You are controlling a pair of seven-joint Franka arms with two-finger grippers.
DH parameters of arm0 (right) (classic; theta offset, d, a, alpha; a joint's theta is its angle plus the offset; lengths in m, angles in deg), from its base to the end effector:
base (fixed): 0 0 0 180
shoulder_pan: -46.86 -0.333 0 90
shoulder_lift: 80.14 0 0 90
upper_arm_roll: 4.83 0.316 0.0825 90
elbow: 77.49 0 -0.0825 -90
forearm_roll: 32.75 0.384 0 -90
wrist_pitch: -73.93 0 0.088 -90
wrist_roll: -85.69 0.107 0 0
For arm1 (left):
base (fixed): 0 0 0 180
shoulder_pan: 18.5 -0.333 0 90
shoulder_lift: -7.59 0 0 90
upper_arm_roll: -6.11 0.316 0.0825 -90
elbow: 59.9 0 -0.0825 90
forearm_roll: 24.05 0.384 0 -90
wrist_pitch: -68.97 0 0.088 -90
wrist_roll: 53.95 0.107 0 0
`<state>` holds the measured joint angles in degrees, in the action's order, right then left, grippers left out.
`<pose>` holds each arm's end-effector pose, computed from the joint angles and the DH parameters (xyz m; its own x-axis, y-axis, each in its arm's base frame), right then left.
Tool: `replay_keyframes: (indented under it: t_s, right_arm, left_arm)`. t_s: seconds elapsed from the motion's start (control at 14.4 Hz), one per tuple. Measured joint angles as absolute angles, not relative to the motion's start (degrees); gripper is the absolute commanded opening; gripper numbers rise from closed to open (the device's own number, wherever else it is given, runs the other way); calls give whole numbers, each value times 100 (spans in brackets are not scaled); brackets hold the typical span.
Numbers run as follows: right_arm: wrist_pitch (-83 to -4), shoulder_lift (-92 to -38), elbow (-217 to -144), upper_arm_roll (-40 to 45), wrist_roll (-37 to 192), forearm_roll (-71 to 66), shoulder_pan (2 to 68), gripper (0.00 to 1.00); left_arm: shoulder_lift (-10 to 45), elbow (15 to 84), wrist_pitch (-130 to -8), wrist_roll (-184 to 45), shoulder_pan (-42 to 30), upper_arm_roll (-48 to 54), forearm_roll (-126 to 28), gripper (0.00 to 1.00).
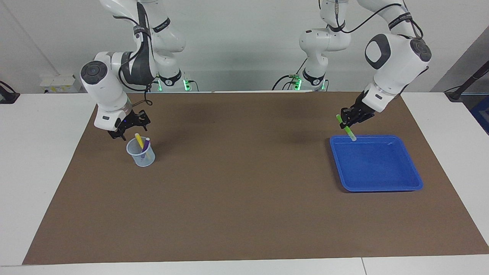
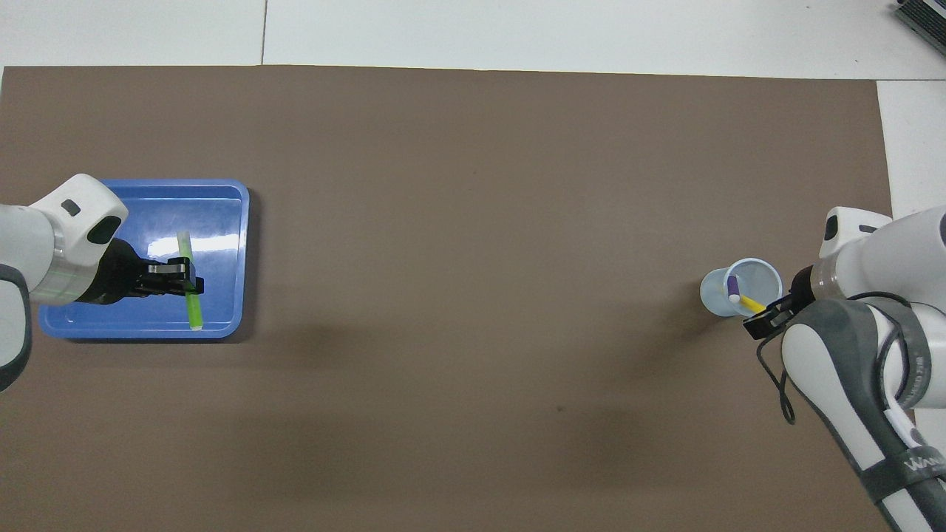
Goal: Right arm passes pens to left for tray arrangement
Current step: 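Lower the green pen into the blue tray and open the left gripper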
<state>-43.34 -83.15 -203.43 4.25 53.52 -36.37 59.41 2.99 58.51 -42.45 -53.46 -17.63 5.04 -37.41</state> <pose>0.5089 -0.0339 0.3980 0.8558 0.5039 -0.1175 0.5072 -0.8618 -0.0016 0.5249 -0.0335 0.4661 0.9979 0.0424 -0.0488 0.0518 -0.9762 0.2104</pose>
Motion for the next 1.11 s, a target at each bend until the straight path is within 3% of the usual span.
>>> replay_keyframes:
  t_s: [0.07, 0.7, 1.11]
  right_arm:
    - [-4398, -8336, -20390, 425, 5352, -3637, 5951, 73]
    - [-4670, -8354, -20537, 426, 5347, -3638, 6098, 56]
    - [-4773, -8354, -20575, 431, 5698, -3638, 6132, 55]
  left_arm:
    - [367, 5850, -4284, -5264, -1825, 505, -3706, 0]
    - [1002, 5865, -5063, -4970, -2063, 508, -3509, 0]
    - [1608, 5888, -5753, -4754, -2149, 509, -3493, 0]
